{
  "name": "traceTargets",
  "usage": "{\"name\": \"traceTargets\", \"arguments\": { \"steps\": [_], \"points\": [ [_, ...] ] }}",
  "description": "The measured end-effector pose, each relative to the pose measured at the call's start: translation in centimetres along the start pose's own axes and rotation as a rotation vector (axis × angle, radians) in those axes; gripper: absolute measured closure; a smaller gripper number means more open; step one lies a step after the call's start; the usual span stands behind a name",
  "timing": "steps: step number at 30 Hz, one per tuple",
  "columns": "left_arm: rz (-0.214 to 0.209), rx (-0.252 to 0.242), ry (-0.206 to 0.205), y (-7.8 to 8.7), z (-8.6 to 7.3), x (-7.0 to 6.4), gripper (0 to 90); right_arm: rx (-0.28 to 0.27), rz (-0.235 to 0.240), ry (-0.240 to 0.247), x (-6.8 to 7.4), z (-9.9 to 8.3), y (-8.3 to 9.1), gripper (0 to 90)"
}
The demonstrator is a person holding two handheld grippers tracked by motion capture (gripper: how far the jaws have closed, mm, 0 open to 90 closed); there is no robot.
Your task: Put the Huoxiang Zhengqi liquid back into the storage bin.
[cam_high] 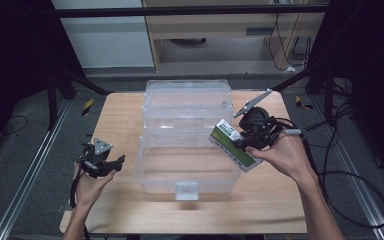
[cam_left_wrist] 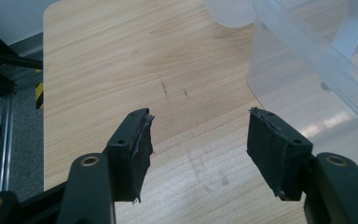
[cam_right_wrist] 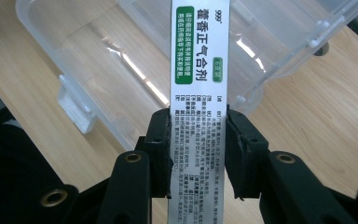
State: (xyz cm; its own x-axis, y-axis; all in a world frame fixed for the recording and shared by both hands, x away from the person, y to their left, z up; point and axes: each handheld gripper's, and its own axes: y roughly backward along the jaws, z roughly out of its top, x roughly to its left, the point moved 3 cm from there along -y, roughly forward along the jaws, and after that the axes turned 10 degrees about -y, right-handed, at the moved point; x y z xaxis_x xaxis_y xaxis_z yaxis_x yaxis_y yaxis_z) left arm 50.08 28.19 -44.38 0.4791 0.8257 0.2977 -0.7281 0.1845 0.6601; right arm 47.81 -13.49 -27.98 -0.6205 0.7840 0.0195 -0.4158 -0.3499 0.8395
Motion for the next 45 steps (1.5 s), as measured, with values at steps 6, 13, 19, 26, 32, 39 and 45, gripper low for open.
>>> {"name": "traceTargets", "arguments": {
  "steps": [6, 13, 19, 26, 32, 39, 45],
  "points": [
    [-0.001, 0.003, -0.001, -0.1, 0.0, 0.0, 39.5, -0.002, 0.025, 0.028, 0.3, 0.6, -0.5, 64.7],
    [0.0, 0.003, 0.0, -0.1, 0.0, 0.0, 39.5, 0.006, 0.053, 0.056, 0.5, 1.3, -1.4, 64.7],
    [-0.001, 0.005, 0.0, -0.1, -0.1, 0.1, 39.5, 0.008, 0.074, 0.082, 0.7, 1.6, -2.0, 64.7],
    [-0.002, 0.01, -0.003, -0.2, -0.1, 0.0, 39.4, 0.01, 0.114, 0.144, 1.0, 1.8, -2.8, 64.7],
    [-0.002, 0.015, -0.003, -0.3, -0.2, 0.0, 39.4, 0.042, 0.148, 0.188, 1.2, 2.0, -3.5, 64.7],
    [-0.001, 0.015, -0.001, -0.3, -0.2, 0.0, 39.4, 0.083, 0.183, 0.246, 1.6, 2.1, -4.7, 64.6],
    [-0.001, 0.017, -0.002, -0.4, -0.2, 0.0, 39.4, 0.106, 0.206, 0.295, 1.5, 2.4, -5.4, 64.6]
  ]
}}
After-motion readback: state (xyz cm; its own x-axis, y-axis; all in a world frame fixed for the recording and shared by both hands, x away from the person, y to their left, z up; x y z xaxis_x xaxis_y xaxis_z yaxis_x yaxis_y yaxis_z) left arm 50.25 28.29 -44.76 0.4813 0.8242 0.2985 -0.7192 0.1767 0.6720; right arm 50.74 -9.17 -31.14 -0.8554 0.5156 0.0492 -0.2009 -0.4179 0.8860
